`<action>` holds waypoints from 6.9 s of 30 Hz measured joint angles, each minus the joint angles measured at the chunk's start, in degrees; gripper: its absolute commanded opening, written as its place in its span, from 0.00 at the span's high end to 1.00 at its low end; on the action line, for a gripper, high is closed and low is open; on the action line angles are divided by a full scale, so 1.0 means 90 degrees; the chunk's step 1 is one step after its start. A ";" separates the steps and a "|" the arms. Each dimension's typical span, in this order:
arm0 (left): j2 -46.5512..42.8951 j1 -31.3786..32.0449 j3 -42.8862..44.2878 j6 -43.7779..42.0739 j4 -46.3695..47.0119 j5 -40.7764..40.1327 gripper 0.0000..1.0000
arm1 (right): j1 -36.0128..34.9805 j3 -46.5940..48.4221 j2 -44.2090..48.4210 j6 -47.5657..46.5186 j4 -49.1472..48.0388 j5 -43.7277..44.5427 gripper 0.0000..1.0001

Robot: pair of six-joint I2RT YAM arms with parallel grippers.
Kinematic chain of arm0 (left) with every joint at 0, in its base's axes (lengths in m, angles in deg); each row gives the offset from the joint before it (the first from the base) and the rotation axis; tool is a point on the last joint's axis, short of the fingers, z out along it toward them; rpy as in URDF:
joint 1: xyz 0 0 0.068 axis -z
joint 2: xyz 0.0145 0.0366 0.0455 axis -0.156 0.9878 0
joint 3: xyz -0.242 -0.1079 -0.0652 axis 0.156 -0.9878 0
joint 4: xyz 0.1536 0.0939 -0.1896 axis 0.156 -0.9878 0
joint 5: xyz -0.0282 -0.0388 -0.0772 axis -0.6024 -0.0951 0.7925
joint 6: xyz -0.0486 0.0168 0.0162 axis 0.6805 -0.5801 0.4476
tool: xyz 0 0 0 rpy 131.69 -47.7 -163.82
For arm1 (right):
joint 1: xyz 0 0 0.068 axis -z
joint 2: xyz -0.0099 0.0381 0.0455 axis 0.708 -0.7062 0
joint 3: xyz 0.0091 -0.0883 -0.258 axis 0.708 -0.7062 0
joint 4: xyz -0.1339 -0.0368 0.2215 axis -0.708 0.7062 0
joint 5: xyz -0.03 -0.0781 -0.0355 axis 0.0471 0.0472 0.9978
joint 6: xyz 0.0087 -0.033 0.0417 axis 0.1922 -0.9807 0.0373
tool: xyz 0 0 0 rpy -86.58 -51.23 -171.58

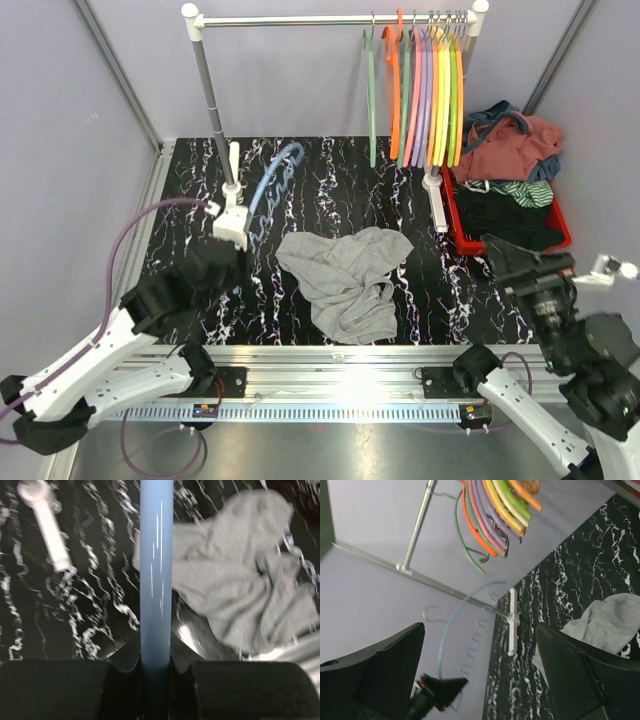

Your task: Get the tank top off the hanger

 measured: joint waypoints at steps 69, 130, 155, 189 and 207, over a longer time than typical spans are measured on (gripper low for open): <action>-0.0044 -0.2480 0.0622 -0.0512 0.0787 0.1904 0.01 | -0.2096 -0.1263 -0.8510 -0.1576 -0.1566 -0.2103 0.77; -0.1481 -0.2480 -0.0372 -0.0408 0.1059 0.2322 0.01 | -0.0996 -0.0721 -0.8986 -0.1467 -0.1598 -0.0721 1.00; -0.0770 -0.2480 -0.0248 -0.0408 0.1275 0.3208 0.01 | 0.4755 0.4512 -0.8806 -0.3036 -0.1734 -0.0143 1.00; -0.1158 -0.2475 0.0036 -0.0442 0.1047 0.3388 0.01 | 0.5457 0.6314 -0.9231 -0.2846 -0.0039 -0.3138 0.00; -0.1093 -0.2475 0.0049 -0.0503 0.1559 0.3803 0.01 | 0.5416 -0.0325 -0.1717 -0.1758 -0.2108 -0.8971 0.00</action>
